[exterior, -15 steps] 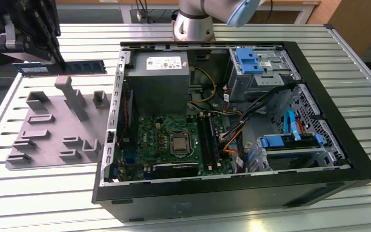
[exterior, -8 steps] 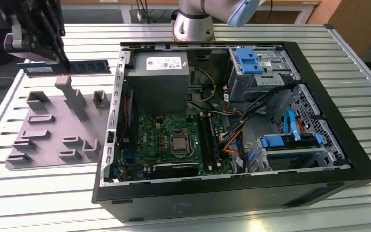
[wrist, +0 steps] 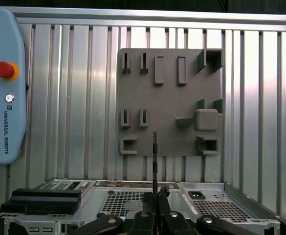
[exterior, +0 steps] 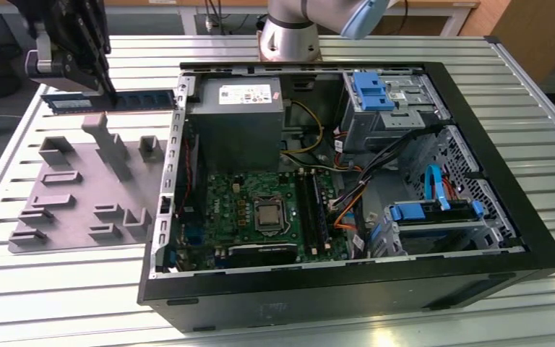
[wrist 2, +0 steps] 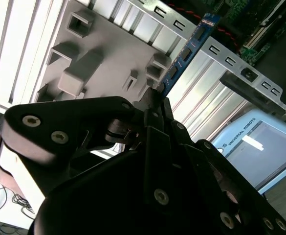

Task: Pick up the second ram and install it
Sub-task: 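Pick up the second ram and move it above second insertion slot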

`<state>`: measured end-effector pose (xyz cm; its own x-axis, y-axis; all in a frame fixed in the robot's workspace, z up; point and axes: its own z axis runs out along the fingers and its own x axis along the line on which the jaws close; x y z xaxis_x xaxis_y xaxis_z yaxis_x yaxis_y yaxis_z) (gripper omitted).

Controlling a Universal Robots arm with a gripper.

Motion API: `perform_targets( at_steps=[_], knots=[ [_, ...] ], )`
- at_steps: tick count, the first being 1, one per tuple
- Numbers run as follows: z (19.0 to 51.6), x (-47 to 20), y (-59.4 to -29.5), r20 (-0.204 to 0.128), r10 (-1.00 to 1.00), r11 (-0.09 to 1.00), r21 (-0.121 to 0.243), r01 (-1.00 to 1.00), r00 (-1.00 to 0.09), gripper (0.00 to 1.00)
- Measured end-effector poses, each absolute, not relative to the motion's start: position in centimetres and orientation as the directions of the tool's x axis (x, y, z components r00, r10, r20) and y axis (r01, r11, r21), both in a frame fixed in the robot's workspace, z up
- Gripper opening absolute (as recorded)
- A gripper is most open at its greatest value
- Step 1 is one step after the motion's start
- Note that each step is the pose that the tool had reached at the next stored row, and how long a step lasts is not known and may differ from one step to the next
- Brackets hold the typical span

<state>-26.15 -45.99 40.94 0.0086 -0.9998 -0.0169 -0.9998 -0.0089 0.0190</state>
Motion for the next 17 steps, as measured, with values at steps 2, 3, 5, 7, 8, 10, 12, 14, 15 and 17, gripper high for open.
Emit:
perform_targets(
  at_steps=[2,3,5,7,8,10,12,14,15,17],
  knots=[
    [40.9,-25.9,-46.0,-0.017,-1.000,-0.009,0.019,-1.000,0.009,0.14],
    [40.9,-25.7,-46.0,-0.017,-1.000,-0.009,0.019,-1.000,0.009,0.14],
    [40.9,-25.4,-46.0,-0.017,-1.000,-0.009,0.019,-1.000,0.009,0.14],
    [40.9,-25.2,-46.0,-0.017,-1.000,-0.009,0.019,-1.000,0.009,0.14],
    [40.9,-25.1,-46.0,-0.017,-1.000,-0.009,0.019,-1.000,0.009,0.14],
    [40.9,-24.8,-46.0,-0.017,-1.000,-0.009,0.019,-1.000,0.009,0.14],
    [40.9,-24.6,-46.0,-0.017,-1.000,-0.009,0.019,-1.000,0.009,0.14],
    [40.9,-24.3,-46.0,-0.017,-1.000,-0.009,0.019,-1.000,0.009,0.14],
    [40.9,-24.2,-46.0,-0.017,-1.000,-0.009,0.019,-1.000,0.009,0.14],
    [40.9,-24.0,-46.0,-0.017,-1.000,-0.009,0.019,-1.000,0.008,0.14]
  ],
)
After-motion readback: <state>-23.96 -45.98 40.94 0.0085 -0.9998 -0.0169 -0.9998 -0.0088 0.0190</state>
